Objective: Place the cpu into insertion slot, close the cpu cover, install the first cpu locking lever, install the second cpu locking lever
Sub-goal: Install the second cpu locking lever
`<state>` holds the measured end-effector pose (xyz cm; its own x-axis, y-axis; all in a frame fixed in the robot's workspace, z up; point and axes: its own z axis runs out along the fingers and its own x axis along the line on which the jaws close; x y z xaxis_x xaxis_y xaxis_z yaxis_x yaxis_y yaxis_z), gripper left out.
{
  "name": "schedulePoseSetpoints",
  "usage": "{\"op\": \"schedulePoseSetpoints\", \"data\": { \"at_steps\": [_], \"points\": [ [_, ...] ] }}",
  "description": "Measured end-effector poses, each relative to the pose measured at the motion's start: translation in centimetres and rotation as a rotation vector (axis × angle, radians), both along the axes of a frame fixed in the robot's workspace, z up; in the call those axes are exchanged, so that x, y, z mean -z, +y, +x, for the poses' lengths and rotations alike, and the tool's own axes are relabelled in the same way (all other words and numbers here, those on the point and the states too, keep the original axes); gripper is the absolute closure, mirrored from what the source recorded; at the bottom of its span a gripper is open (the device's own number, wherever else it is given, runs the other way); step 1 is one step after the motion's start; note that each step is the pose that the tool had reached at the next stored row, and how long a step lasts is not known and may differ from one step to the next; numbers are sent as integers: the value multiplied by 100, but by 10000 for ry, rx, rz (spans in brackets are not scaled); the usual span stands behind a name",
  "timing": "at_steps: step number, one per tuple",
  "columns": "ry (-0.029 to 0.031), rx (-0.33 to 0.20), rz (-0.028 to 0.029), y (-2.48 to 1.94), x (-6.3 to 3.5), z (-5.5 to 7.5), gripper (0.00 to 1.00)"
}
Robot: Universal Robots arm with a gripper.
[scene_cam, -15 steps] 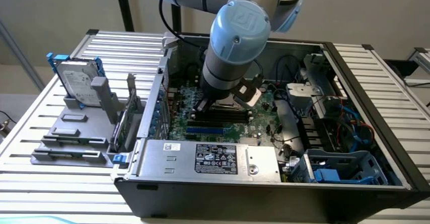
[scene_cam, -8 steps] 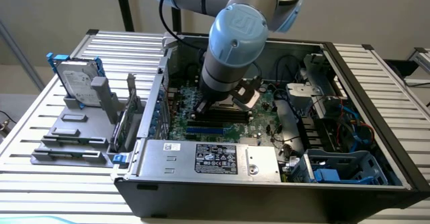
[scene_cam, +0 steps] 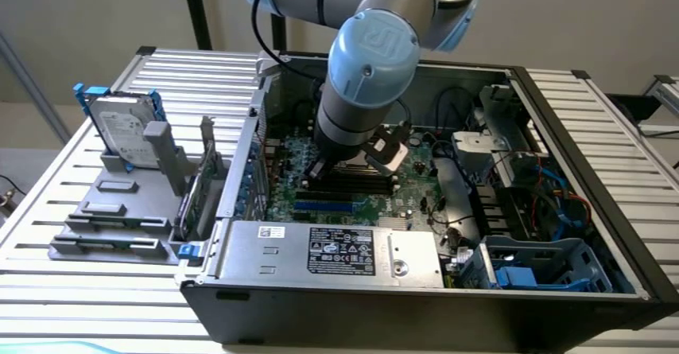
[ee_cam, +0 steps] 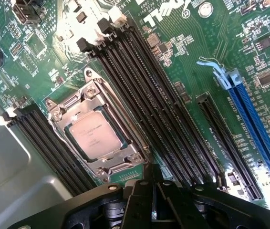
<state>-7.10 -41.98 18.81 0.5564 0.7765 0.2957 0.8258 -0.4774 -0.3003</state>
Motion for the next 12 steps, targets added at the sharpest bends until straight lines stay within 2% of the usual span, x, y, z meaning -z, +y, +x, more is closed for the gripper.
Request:
{"op": "schedulePoseSetpoints", "data": {
  "at_steps": [5,12],
  "points": [
    [0,0,-23,11,12,-1,89],
    [0,0,-261,12,9,-1,89]
  ]
}}
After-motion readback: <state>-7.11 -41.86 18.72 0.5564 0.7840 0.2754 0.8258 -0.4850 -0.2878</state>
